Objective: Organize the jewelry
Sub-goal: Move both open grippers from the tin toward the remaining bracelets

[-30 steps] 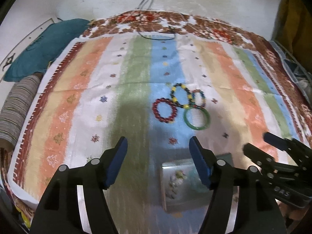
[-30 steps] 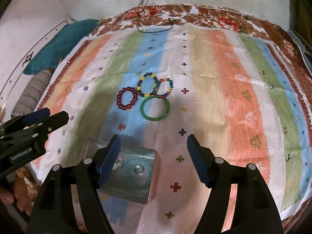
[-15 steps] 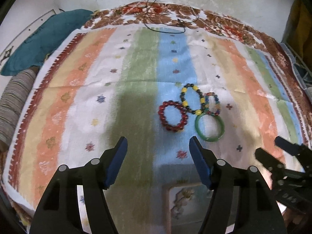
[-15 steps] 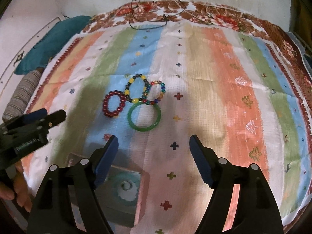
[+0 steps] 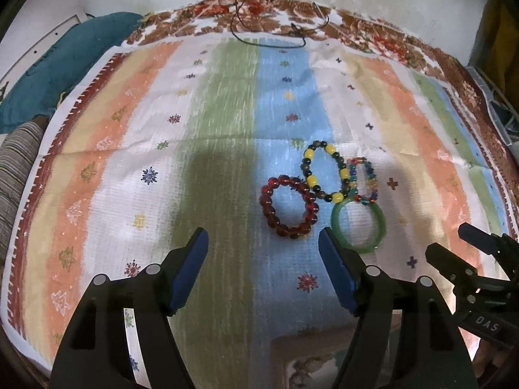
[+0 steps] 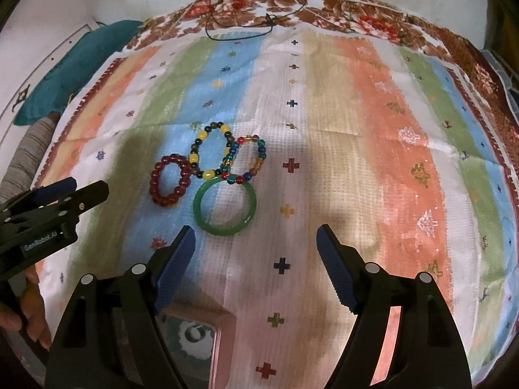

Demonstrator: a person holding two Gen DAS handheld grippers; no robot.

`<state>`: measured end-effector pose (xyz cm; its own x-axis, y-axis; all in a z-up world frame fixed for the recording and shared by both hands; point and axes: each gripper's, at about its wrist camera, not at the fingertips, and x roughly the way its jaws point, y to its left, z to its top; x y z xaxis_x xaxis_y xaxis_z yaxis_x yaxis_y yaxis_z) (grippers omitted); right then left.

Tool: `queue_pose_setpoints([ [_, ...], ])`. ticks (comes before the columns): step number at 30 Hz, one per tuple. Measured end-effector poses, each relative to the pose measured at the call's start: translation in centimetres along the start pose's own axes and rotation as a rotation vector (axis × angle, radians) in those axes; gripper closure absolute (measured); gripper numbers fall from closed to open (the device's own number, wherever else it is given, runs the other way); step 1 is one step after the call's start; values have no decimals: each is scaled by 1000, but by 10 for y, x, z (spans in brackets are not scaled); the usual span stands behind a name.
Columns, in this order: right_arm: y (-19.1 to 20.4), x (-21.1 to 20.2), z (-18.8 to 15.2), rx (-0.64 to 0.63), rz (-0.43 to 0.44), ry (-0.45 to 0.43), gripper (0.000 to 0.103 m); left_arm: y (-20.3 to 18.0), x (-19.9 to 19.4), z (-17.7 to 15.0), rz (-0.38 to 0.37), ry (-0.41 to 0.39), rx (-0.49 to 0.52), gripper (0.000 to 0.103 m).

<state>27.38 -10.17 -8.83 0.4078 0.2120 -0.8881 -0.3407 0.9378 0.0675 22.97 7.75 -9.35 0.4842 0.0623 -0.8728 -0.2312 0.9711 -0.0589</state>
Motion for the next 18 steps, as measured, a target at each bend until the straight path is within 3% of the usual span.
queue_pose_setpoints([
  [18,-4,42,14,10,-10,56,26,4,50,8,-32,108,18,33],
])
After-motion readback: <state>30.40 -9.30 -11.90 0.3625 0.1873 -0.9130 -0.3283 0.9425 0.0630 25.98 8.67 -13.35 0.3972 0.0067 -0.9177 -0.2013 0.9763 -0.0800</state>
